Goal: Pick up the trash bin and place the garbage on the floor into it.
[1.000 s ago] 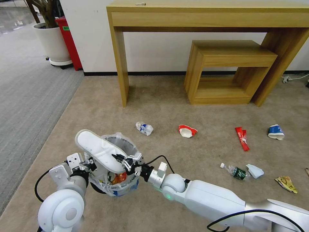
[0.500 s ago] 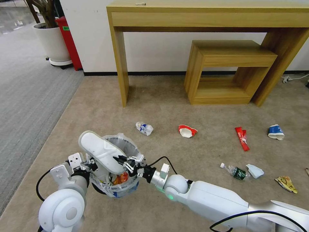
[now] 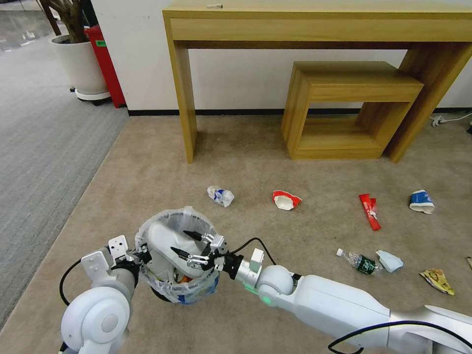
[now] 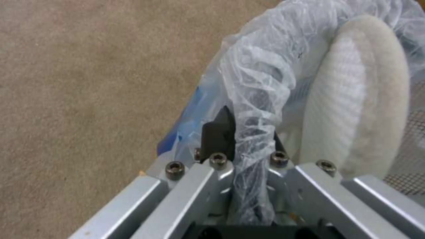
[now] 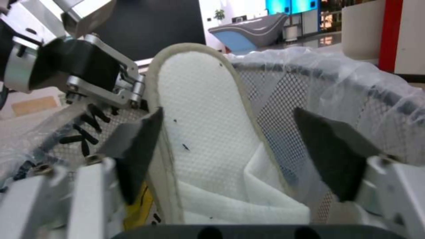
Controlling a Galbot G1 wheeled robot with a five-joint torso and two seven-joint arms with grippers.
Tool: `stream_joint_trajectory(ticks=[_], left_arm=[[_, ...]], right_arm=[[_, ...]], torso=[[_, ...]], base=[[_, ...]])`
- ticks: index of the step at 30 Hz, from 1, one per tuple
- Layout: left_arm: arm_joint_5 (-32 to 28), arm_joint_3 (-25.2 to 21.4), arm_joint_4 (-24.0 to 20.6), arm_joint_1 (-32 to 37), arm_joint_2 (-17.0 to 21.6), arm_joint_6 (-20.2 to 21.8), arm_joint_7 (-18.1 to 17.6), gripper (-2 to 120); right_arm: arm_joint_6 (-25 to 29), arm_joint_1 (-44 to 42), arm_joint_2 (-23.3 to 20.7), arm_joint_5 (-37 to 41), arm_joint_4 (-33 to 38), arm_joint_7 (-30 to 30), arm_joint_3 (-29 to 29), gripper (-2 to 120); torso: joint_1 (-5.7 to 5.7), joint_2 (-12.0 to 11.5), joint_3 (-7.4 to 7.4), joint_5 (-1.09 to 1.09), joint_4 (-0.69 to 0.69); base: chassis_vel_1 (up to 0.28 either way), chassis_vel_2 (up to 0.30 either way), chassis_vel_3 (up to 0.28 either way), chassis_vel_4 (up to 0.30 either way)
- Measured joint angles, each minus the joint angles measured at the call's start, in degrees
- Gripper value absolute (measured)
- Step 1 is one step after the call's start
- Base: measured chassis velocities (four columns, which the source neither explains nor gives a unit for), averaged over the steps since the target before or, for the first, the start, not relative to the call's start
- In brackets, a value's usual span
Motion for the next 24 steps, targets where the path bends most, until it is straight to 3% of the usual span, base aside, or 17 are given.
stream_joint_trajectory(ticks=[2, 6, 11, 13, 14, 15, 16, 17, 18, 20, 24], left_arm=[[-0.05, 0.01, 0.31, -0.23, 0.05, 0.01, 0.01, 1], [-0.28, 0.02, 0.57, -0.38, 0.13, 0.01, 0.02, 1], [-0.84, 0.05, 0.93, -0.54, 0.54, 0.01, 0.04, 1], [-0.07, -1.83, 1.75, -0.76, 1.12, -0.76, -3.12, 1], [-0.1, -1.85, 2.1, -0.75, 1.35, -0.54, -3.32, 1], [-0.1, -1.85, 2.1, -0.75, 1.35, -0.54, -3.32, 1], [-0.4, -1.8, 2.29, -0.71, 1.52, -0.47, -3.33, 1], [-0.85, -1.59, 2.42, -0.74, 1.64, -0.42, -2.99, 1], [-0.85, -1.59, 2.42, -0.74, 1.64, -0.42, -2.99, 1], [-0.93, -1.38, 2.62, -0.79, 1.74, -0.36, -2.67, 1], [-0.78, -1.17, 2.66, -0.83, 1.59, -0.32, -2.71, 1]], right_arm=[[-0.09, 0.0, -0.39, 0.04, 0.4, -0.01, 0.02, 93], [-0.27, -0.03, -0.93, 0.11, 1.05, -0.01, 0.63, 99], [-1.13, -0.21, -2.05, 0.48, 2.94, 0.35, 2.77, 99], [-1.67, -0.29, -3.56, 1.82, 3.3, 3.47, 6.39, 100], [-1.98, -0.48, -3.64, 2.0, 4.66, 3.75, 7.57, 100], [-1.98, -0.48, -3.64, 2.0, 4.66, 3.75, 7.57, 100], [-2.46, -0.54, -4.11, 2.59, 4.93, 4.94, 9.85, 100], [-2.81, -0.63, -4.35, 3.12, 5.84, 5.64, 11.69, 100], [-2.81, -0.63, -4.35, 3.12, 5.84, 5.64, 11.69, 100], [-3.43, -0.93, -4.98, 4.05, 6.89, 6.6, 15.27, 100], [-3.52, -1.45, -5.48, 4.2, 7.54, 6.82, 16.77, 100]], torso=[[0.0, 0.0, 0.0, -0.01, 0.0], [0.0, 0.0, 0.0, -0.01, 0.0], [0.0, 0.0, 0.0, -0.01, -0.01], [0.0, 0.0, -0.02, -0.07, -0.01], [0.0, 0.01, -0.02, 0.1, -0.01], [0.0, 0.01, -0.02, 0.1, -0.01], [0.0, 0.0, 0.02, 0.05, 0.05], [0.0, 0.0, 0.0, -0.13, 0.0], [0.0, 0.0, 0.0, -0.13, 0.0], [0.0, 0.0, 0.0, 0.04, -0.01], [0.0, 0.0, 0.0, 0.0, -0.01]], base=[[0.0, 0.0, 0.0, 0.0], [0.0, 0.0, 0.0, 0.0], [0.0, 0.0, 0.0, 0.0], [0.0, 0.0, 0.0, 0.0], [0.0, 0.0, 0.0, 0.0], [0.0, 0.0, 0.0, 0.0], [0.0, 0.0, 0.0, 0.0], [0.0, 0.0, 0.0, 0.0], [0.0, 0.0, 0.0, 0.0], [0.0, 0.0, 0.0, 0.0], [0.0, 0.0, 0.0, 0.0]])
